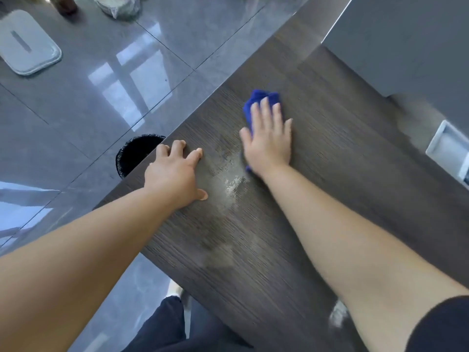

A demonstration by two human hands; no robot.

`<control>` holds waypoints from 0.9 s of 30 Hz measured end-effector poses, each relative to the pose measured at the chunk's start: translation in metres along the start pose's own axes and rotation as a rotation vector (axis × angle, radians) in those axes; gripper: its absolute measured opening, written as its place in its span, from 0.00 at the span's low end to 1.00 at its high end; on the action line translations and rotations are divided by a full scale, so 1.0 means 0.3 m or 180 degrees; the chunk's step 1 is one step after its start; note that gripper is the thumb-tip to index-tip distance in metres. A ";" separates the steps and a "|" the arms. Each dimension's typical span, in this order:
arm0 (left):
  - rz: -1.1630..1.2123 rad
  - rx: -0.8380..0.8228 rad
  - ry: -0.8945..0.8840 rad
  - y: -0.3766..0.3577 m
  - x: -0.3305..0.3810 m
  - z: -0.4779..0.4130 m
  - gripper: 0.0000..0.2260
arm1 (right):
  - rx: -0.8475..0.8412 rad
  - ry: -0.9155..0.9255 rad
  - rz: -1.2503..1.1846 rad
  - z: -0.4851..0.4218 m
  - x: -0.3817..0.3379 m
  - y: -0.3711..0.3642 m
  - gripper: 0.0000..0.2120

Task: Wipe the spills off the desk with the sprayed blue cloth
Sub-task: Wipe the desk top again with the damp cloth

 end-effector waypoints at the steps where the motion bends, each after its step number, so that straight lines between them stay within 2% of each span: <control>1: -0.0005 0.0020 -0.0016 0.000 -0.001 -0.003 0.41 | -0.0057 0.0450 -0.0082 0.081 -0.035 0.002 0.29; 3: 0.0089 0.0120 -0.0049 0.008 -0.023 0.001 0.36 | -0.0188 0.1382 -0.0128 0.215 -0.036 0.015 0.28; 5: 0.0319 0.0203 -0.0092 0.021 -0.054 -0.003 0.28 | -0.0312 0.1868 -0.0033 0.228 0.052 0.033 0.27; 6: 0.0441 0.0203 -0.0138 0.024 -0.076 0.000 0.25 | -0.0259 0.1773 0.0009 0.204 0.089 0.034 0.28; 8: 0.0755 0.0252 -0.0186 0.025 -0.111 0.009 0.20 | -0.0241 0.0908 0.0067 0.135 0.117 0.035 0.28; 10: 0.1052 0.0477 -0.0064 0.010 -0.152 0.044 0.18 | -0.0219 -0.0077 0.0217 0.107 0.039 0.018 0.29; 12: 0.1194 0.0643 0.0060 -0.017 -0.176 0.088 0.18 | -0.0165 -0.0459 0.0213 0.133 -0.102 0.011 0.30; 14: 0.1235 0.0743 0.0089 -0.054 -0.192 0.138 0.18 | -0.0211 -0.0136 0.0089 0.229 -0.248 0.000 0.30; 18: 0.1358 0.0855 0.0048 -0.100 -0.211 0.215 0.14 | -0.0375 0.0973 -0.0140 0.557 -0.412 -0.019 0.29; 20: 0.1338 0.0788 0.0006 -0.107 -0.213 0.243 0.13 | -0.0479 0.1583 -0.0108 0.677 -0.357 -0.010 0.27; 22: 0.1223 0.0664 -0.0125 -0.111 -0.210 0.279 0.13 | -0.0446 0.1787 0.0005 0.729 -0.212 0.002 0.26; 24: 0.1103 0.0491 -0.0308 -0.121 -0.199 0.313 0.15 | -0.0314 0.1252 0.0010 0.730 -0.075 0.027 0.26; 27: 0.0989 0.0408 -0.0506 -0.145 -0.190 0.354 0.18 | -0.0312 -0.0463 0.0042 0.661 -0.065 0.041 0.27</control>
Point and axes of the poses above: each hand's wrist, its own z-axis away from the middle knuckle, its own y-axis out of the back of the hand, x = y × z, the point moved 1 cm from there along -z, towards the middle knuckle, and after that the axes turned 6 degrees about x, right-handed, at the moved point
